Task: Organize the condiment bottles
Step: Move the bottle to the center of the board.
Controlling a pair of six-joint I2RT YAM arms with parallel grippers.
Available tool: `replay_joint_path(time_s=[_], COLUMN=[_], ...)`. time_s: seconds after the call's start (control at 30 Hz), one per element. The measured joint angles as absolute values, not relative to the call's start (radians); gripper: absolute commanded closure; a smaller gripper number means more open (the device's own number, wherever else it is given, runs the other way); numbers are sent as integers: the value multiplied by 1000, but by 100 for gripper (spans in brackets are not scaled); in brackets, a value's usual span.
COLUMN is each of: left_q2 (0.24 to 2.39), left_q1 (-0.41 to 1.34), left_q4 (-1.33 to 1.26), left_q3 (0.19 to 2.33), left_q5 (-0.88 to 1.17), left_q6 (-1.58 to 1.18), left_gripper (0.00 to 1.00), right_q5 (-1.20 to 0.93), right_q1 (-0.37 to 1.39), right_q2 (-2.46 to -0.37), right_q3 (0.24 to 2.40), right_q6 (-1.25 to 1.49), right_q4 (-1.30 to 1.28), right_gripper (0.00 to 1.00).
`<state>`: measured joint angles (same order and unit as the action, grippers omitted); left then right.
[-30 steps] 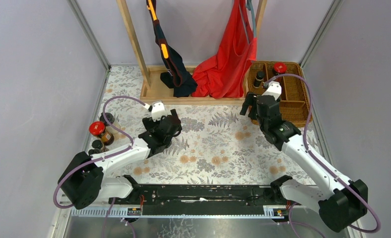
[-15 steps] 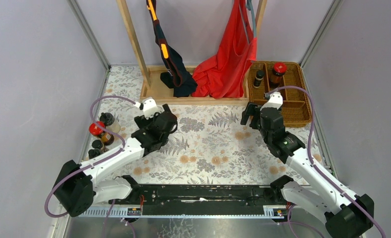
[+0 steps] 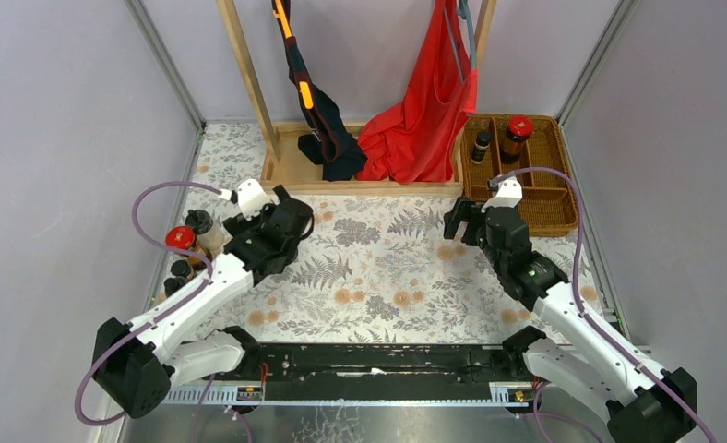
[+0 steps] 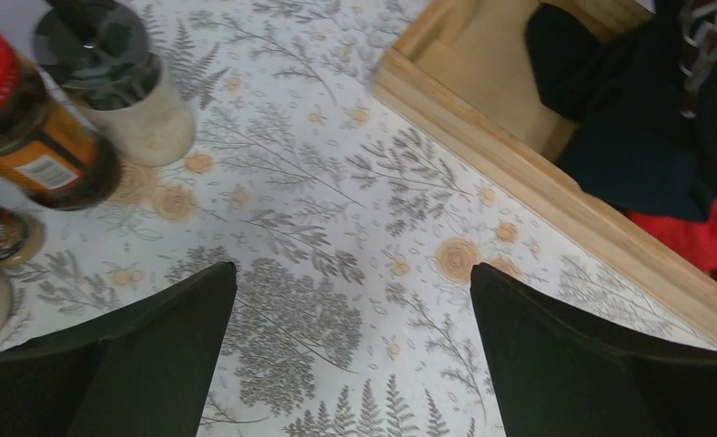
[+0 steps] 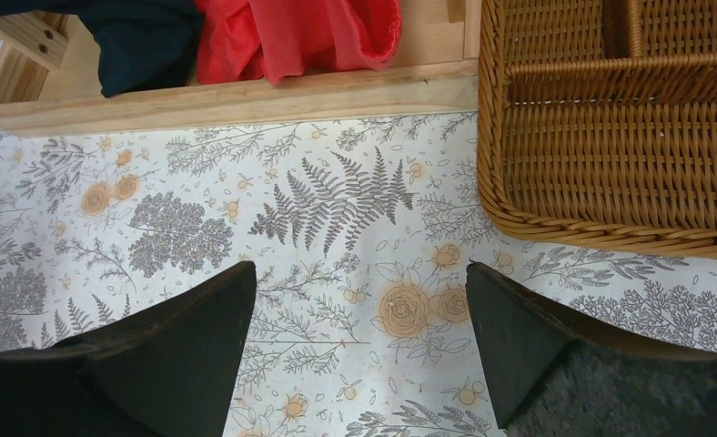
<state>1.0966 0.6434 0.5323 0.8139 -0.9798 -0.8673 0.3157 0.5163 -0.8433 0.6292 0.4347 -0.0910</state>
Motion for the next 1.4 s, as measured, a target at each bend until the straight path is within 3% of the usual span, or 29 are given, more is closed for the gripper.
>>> replay_joint_path(time_s=[0.37,1.4], left_q2=[1094,1039], left_q1=[495,174], left_q4=[694,883], left_q3=[921,972], left_q5=[-942,-852], left_q6=[-889,-852], left_gripper=[0,0], right_q5=[293,243], right_q1=[516,517], right_q2=[-807,-866], right_q3=[617,608], right_q6=[439,458], right_q4=[-84,-63], right_gripper=[8,9])
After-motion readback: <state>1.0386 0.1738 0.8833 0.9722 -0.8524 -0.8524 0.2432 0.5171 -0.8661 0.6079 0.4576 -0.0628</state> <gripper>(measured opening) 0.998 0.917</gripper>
